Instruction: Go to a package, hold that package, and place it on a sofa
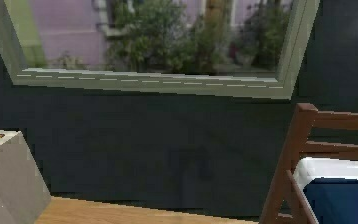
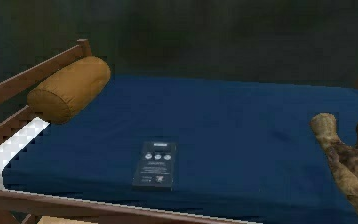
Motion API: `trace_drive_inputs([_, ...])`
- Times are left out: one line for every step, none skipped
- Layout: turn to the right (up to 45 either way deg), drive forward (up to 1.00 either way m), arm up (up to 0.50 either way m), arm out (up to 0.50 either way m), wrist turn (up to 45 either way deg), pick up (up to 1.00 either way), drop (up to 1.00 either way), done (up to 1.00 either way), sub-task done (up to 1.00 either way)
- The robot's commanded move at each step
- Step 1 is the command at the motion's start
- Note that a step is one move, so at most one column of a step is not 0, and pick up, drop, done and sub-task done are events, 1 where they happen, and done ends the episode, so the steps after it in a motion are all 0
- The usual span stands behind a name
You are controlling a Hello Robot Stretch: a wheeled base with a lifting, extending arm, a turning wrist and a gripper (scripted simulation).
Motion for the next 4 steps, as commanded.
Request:
trace_drive_inputs([0.0,0.0,0.36,0.0,0.0,0.0,0.0,0.0,0.0])
trace_drive_inputs([0.0,0.0,0.0,0.16,0.0,0.0,0.0,0.0,0.0])
trace_drive_inputs([0.0,0.0,0.0,0.0,45.0,0.0,0.0,0.0,0.0])
trace_drive_inputs([0.0,0.0,0.0,0.0,45.0,0.0,0.0,0.0,0.0])
